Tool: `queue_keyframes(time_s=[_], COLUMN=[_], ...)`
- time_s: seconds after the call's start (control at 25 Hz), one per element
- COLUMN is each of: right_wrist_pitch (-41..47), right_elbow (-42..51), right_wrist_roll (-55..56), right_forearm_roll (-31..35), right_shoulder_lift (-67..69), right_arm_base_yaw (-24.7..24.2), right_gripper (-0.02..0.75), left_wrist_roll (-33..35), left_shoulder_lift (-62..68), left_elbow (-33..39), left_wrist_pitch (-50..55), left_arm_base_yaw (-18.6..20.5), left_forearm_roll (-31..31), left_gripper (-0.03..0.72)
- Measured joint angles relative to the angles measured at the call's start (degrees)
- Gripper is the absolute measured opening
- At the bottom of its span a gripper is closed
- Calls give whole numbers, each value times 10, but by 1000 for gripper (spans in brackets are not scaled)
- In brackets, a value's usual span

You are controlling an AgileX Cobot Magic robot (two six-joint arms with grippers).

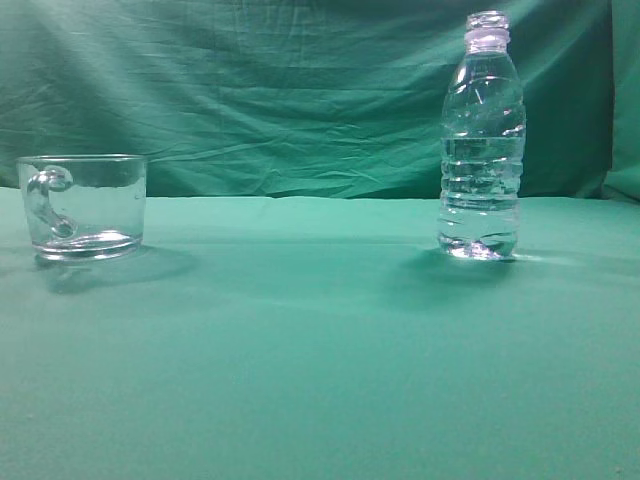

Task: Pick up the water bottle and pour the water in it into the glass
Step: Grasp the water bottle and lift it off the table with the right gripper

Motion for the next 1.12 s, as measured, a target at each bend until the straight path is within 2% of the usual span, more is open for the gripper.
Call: queue_keyframes(time_s=[0.16, 0.4, 0.56, 0.6, 0.64, 0.72, 0.92, 0.96, 1.04, 1.12], right_wrist_pitch=[-51, -214, -313, -330, -344, -380, -468, -478, -486, -487], right_elbow=[-19, -26, -28, -28, -28, -28, -33, -39, -53, -72], right_wrist_roll=[1, 36, 48, 48, 48, 48, 45, 40, 36, 34], right_forearm_roll=[-7, -135, -179, -184, -189, -199, -209, -209, -209, -208], right_shoulder_lift=[109, 254, 349, 372, 391, 431, 526, 542, 579, 613], right_arm_base_yaw=[0, 8, 31, 35, 37, 38, 39, 39, 39, 39], right_gripper=[0, 0, 0, 48, 48, 149, 547, 607, 660, 643], left_wrist_roll=[0, 0, 0, 0, 0, 0, 0, 0, 0, 0], left_shoulder_lift=[0, 0, 0, 0, 0, 0, 0, 0, 0, 0], left_elbow=[0, 0, 0, 0, 0, 0, 0, 0, 0, 0], left_wrist_pitch=[0, 0, 0, 0, 0, 0, 0, 0, 0, 0], left_arm_base_yaw=[0, 0, 0, 0, 0, 0, 0, 0, 0, 0], left_forearm_roll=[0, 0, 0, 0, 0, 0, 0, 0, 0, 0], left_gripper=[0, 0, 0, 0, 0, 0, 0, 0, 0, 0])
